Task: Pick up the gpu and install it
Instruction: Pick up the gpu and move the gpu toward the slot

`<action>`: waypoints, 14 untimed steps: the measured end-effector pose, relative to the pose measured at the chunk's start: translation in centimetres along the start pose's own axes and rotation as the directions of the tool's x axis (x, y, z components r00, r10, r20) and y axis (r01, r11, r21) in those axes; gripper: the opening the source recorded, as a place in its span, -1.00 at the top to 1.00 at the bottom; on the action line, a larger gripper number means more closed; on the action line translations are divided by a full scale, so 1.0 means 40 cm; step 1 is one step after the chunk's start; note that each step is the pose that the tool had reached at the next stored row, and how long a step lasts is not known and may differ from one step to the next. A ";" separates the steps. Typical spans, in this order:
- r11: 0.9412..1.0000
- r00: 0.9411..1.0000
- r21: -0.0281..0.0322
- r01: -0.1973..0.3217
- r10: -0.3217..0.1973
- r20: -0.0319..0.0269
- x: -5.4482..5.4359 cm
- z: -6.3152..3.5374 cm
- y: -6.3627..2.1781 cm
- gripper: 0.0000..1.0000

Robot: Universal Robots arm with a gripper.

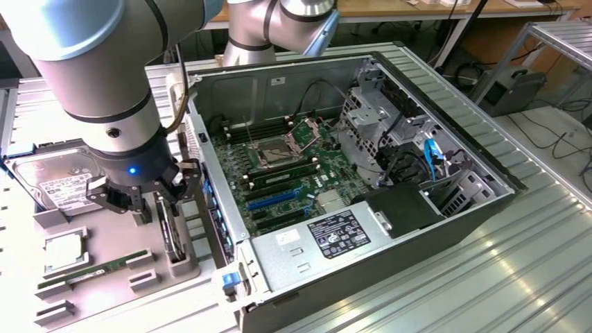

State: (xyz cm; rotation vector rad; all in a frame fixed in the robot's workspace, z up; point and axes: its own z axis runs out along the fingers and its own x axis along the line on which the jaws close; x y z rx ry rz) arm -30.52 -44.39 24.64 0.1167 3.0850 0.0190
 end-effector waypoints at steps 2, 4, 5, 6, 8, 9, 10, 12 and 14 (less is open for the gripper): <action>1.000 1.000 0.000 0.000 0.000 0.000 0.000 0.000 0.000 0.12; 1.000 1.000 0.000 0.000 0.000 0.000 0.000 0.000 0.000 0.12; 1.000 1.000 0.000 0.000 0.000 0.000 0.000 0.000 0.000 0.12; 1.000 1.000 0.000 0.000 0.000 0.000 0.000 0.000 0.000 0.12; 1.000 1.000 0.000 0.000 0.000 0.000 0.000 0.000 0.000 0.15; 1.000 1.000 0.000 0.000 0.000 0.000 0.000 0.000 0.000 0.15; 1.000 1.000 0.000 0.000 0.000 0.000 0.000 0.000 0.000 0.30; 1.000 1.000 0.000 0.000 0.000 0.000 0.000 0.000 0.000 0.30; 1.000 1.000 0.000 0.000 0.000 0.000 0.000 0.000 0.000 0.33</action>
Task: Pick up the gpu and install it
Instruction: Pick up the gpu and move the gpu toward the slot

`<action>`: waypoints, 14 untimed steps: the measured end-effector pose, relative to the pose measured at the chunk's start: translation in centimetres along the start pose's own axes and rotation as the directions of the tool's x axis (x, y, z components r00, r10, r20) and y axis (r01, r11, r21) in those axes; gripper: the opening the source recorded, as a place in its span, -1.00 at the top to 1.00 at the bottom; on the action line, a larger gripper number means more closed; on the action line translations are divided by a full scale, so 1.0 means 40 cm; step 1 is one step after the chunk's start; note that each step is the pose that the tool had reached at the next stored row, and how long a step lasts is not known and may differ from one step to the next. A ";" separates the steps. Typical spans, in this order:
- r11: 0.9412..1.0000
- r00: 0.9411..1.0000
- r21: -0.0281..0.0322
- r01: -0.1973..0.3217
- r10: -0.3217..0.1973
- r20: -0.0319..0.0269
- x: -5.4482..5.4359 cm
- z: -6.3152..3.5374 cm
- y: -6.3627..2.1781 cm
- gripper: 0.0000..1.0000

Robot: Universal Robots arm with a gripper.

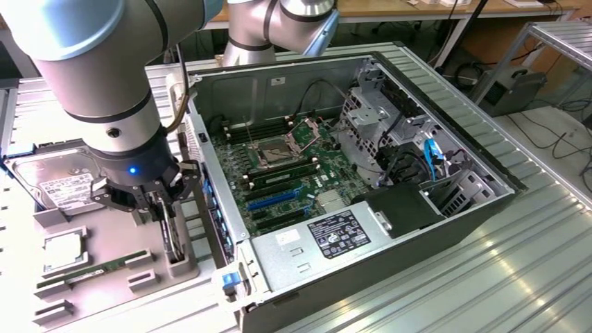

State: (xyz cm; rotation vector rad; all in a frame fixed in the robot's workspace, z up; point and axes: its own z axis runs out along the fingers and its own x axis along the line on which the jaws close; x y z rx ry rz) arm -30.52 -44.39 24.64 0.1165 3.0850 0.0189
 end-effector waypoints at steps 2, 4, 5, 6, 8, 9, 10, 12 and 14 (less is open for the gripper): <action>1.000 1.000 0.000 0.000 0.000 0.000 0.000 0.000 0.000 0.46; 1.000 1.000 0.000 0.000 0.000 0.000 0.000 0.000 0.000 0.46; 1.000 1.000 0.000 0.000 0.000 0.000 0.000 0.000 0.000 0.46; 1.000 1.000 0.000 0.000 0.000 0.000 0.000 0.000 0.000 0.47; 1.000 1.000 0.000 0.000 0.000 0.000 0.000 0.000 0.000 0.47; 1.000 1.000 0.000 0.000 0.000 0.000 0.000 0.000 0.000 0.47; 1.000 1.000 0.000 0.000 0.000 0.000 0.000 0.000 0.000 0.47; 1.000 1.000 0.000 0.000 0.000 0.000 0.000 0.000 0.000 0.47; 1.000 1.000 0.000 0.000 0.000 0.000 0.000 0.000 0.000 0.47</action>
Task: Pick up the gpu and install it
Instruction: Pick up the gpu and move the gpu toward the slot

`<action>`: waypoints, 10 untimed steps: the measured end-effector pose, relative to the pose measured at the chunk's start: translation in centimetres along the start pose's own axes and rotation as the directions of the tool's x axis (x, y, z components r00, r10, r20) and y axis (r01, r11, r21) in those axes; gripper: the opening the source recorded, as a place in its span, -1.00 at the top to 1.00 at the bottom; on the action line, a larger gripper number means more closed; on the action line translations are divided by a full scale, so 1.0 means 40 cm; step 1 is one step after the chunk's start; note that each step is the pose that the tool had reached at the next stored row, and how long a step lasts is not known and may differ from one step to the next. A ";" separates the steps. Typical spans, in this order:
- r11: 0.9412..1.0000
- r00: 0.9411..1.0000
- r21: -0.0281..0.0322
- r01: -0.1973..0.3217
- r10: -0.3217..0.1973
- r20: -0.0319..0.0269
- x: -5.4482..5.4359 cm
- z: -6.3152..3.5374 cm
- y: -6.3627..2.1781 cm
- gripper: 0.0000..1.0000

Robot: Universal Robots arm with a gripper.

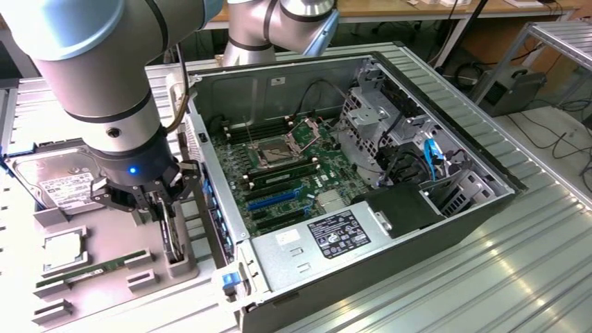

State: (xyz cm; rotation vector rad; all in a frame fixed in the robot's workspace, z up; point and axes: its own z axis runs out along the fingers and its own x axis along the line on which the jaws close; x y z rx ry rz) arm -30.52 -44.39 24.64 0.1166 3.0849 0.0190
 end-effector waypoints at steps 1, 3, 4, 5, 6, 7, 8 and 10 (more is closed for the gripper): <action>1.000 1.000 0.000 0.000 0.000 0.000 0.000 0.000 0.000 0.47; 1.000 1.000 0.000 0.000 0.000 0.000 0.000 0.000 0.000 0.47; 1.000 1.000 0.000 0.000 0.000 0.000 0.000 0.000 0.000 0.47; 1.000 1.000 0.000 0.000 0.000 0.000 0.000 -0.001 0.000 0.47; 1.000 1.000 0.000 0.000 0.000 0.000 0.000 -0.005 0.000 0.47; 1.000 1.000 0.000 0.000 0.000 0.000 -0.001 -0.008 0.000 0.47; 1.000 1.000 0.000 0.000 0.000 0.000 -0.001 -0.011 0.000 0.47; 1.000 1.000 0.000 0.000 0.000 0.000 -0.001 -0.018 0.000 0.47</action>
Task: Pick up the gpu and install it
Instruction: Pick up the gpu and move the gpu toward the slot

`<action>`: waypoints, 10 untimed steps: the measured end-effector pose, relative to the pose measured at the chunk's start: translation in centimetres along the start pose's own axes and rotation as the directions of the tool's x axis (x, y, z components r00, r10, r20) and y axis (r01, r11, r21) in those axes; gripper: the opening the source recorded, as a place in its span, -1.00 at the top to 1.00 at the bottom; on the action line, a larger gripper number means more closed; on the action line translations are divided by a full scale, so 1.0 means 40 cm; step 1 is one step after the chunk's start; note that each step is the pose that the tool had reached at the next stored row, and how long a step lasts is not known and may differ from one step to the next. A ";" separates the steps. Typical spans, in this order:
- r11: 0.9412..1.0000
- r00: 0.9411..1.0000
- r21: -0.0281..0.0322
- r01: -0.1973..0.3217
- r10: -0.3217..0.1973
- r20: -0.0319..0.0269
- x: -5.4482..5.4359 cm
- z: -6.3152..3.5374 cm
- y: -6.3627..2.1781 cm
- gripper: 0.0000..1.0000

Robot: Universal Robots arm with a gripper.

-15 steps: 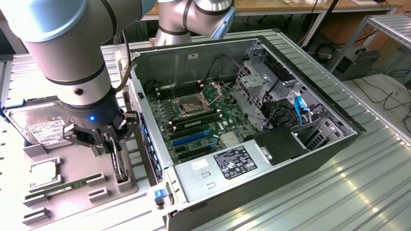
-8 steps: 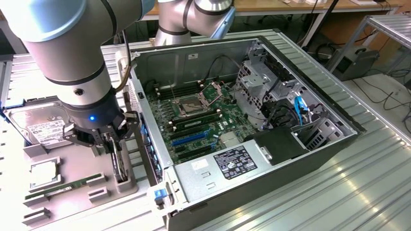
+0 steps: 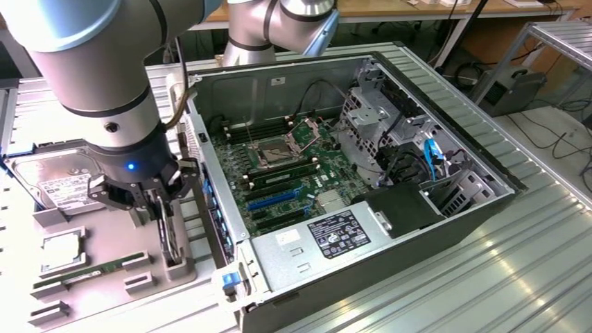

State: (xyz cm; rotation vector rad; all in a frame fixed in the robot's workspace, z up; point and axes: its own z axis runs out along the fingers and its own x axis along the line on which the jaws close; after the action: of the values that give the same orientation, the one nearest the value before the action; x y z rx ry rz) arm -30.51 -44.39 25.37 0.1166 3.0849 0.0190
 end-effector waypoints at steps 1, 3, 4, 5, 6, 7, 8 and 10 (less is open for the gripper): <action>1.000 1.000 0.000 0.000 0.000 0.000 0.000 -0.004 0.000 0.47; 1.000 1.000 0.000 0.000 0.000 0.000 -0.001 -0.011 0.000 0.47; 1.000 1.000 0.000 0.000 0.000 0.000 -0.001 -0.016 0.000 0.47; 1.000 1.000 0.000 0.000 0.000 0.000 -0.001 -0.020 0.000 0.47; 1.000 1.000 0.000 0.000 0.000 0.000 -0.001 -0.025 0.000 0.47; 1.000 1.000 0.000 0.000 0.000 0.000 -0.002 -0.032 0.000 0.47; 1.000 1.000 0.000 0.000 0.000 0.000 -0.002 -0.038 0.001 0.47; 1.000 1.000 0.000 0.000 0.000 0.000 -0.003 -0.059 0.001 0.47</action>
State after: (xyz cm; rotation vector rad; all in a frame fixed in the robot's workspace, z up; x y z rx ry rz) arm -30.50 -44.39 27.72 0.1166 3.0849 0.0190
